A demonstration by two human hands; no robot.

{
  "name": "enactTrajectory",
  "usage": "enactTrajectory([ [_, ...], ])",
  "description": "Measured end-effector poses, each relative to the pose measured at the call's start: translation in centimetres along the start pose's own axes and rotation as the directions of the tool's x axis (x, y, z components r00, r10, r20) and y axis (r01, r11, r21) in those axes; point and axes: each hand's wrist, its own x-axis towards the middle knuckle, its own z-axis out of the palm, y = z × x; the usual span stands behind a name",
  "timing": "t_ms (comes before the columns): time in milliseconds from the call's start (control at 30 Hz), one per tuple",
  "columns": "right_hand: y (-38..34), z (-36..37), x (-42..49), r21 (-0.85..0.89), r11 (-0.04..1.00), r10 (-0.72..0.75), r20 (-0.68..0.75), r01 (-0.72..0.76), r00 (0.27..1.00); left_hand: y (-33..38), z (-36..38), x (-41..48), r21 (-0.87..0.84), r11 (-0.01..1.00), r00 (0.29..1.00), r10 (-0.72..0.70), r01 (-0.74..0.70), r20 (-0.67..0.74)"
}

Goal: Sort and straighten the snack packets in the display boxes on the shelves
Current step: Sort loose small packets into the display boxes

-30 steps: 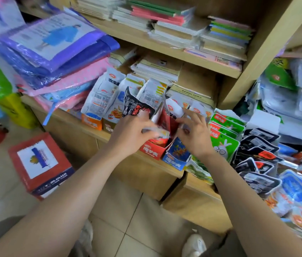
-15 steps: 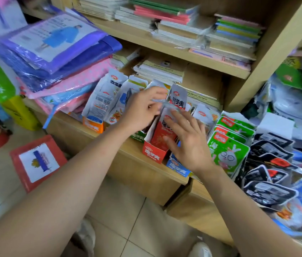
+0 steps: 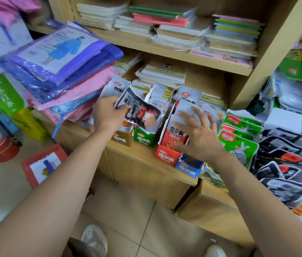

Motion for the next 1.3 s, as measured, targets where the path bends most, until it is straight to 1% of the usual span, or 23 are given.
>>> enactTrajectory([
  [67, 0.5, -0.2, -0.2, 0.059, 0.998, -0.019, -0.010, 0.020, 1.000, 0.2, -0.7, 0.6, -0.147, 0.989, 0.998, -0.019, 0.011, -0.056],
  [133, 0.5, -0.5, -0.4, 0.167, 0.986, -0.018, -0.032, 0.023, 0.999, 1.7, -1.2, 0.0, -0.342, 0.939, 0.998, -0.050, 0.035, -0.034],
  [200, -0.1, -1.2, -0.8, 0.374, 0.927, 0.023, -0.070, 0.005, 0.997, 3.5, -1.6, -1.2, -0.481, 0.874, 0.997, -0.070, 0.075, 0.029],
  [233, -0.3, -1.8, -1.2, 0.503, 0.864, 0.077, -0.089, -0.022, 0.993, 4.2, -1.5, -1.8, -0.540, 0.836, 0.995, -0.071, 0.098, 0.071],
  [267, -0.7, -2.7, -1.7, 0.637, 0.769, 0.151, -0.094, -0.057, 0.984, 5.0, -1.4, -2.6, -0.583, 0.804, 0.992, -0.062, 0.117, 0.113],
  [300, -1.0, -3.5, -2.3, 0.769, 0.634, 0.234, -0.084, -0.087, 0.969, 5.7, -1.3, -3.3, -0.613, 0.778, 0.987, -0.056, 0.138, 0.151],
  [367, -1.2, -5.3, -3.4, 0.955, 0.288, 0.371, -0.047, -0.067, 0.928, 7.2, -0.9, -4.9, -0.640, 0.747, 0.974, -0.045, 0.180, 0.221],
  [400, -1.1, -6.2, -4.1, 0.990, 0.136, 0.410, -0.016, -0.043, 0.912, 7.9, -0.5, -5.7, -0.644, 0.739, 0.965, -0.032, 0.197, 0.260],
  [433, -0.8, -7.0, -4.8, 0.999, 0.045, 0.425, 0.003, -0.025, 0.905, 8.6, -0.1, -6.7, -0.646, 0.733, 0.952, -0.008, 0.214, 0.305],
  [467, -0.5, -7.8, -5.6, 0.999, 0.032, 0.426, 0.004, -0.019, 0.905, 9.3, 0.4, -7.7, -0.646, 0.729, 0.935, 0.023, 0.226, 0.353],
  [567, 1.4, -9.6, -8.1, 0.993, 0.119, 0.434, -0.036, -0.017, 0.900, 11.0, 1.9, -10.1, -0.648, 0.713, 0.880, 0.093, 0.267, 0.465],
  [633, 3.3, -10.7, -9.9, 0.986, 0.165, 0.460, -0.087, 0.012, 0.884, 11.6, 2.9, -11.2, -0.615, 0.750, 0.835, 0.161, 0.243, 0.526],
  [767, 7.0, -13.1, -13.7, 0.958, 0.284, 0.536, -0.199, 0.046, 0.820, 11.8, 5.0, -13.1, -0.472, 0.881, 0.749, 0.326, -0.020, 0.577],
  [833, 8.7, -14.1, -15.6, 0.942, 0.330, 0.557, -0.242, 0.055, 0.794, 11.9, 6.2, -14.5, -0.421, 0.888, 0.683, 0.426, -0.188, 0.593],
  [900, 10.0, -15.0, -17.5, 0.930, 0.362, 0.572, -0.280, 0.070, 0.771, 12.3, 7.2, -16.1, -0.402, 0.848, 0.586, 0.530, -0.346, 0.613],
  [933, 10.6, -15.3, -18.3, 0.923, 0.377, 0.579, -0.296, 0.072, 0.760, 12.6, 7.8, -16.9, -0.397, 0.804, 0.525, 0.591, -0.442, 0.612],
  [1000, 11.8, -15.7, -19.8, 0.909, 0.412, 0.590, -0.323, 0.068, 0.740, 13.2, 9.0, -18.3, -0.363, 0.667, 0.372, 0.697, -0.651, 0.613],
  [1033, 12.3, -15.8, -20.3, 0.904, 0.423, 0.594, -0.331, 0.065, 0.733, 13.4, 9.7, -18.8, -0.331, 0.597, 0.303, 0.718, -0.731, 0.627],
  [1067, 12.8, -15.6, -20.8, 0.891, 0.451, 0.597, -0.346, 0.053, 0.724, 13.6, 10.3, -19.2, -0.291, 0.550, 0.259, 0.713, -0.783, 0.652],
  [1133, 13.6, -14.8, -21.5, 0.831, 0.556, 0.587, -0.385, -0.009, 0.712, 13.7, 11.4, -19.7, -0.211, 0.509, 0.232, 0.672, -0.835, 0.703],
  [1233, 14.9, -12.6, -21.4, 0.660, 0.727, 0.575, -0.434, -0.189, 0.694, 13.9, 12.6, -19.9, -0.138, 0.499, 0.248, 0.627, -0.855, 0.738],
  [1267, 15.0, -12.0, -21.1, 0.566, 0.786, 0.550, -0.455, -0.250, 0.701, 14.1, 12.9, -19.9, -0.117, 0.497, 0.255, 0.617, -0.860, 0.745],
  [1300, 14.9, -11.4, -20.6, 0.459, 0.844, 0.494, -0.464, -0.277, 0.736, 14.2, 13.1, -20.0, -0.098, 0.497, 0.262, 0.603, -0.862, 0.754],
])
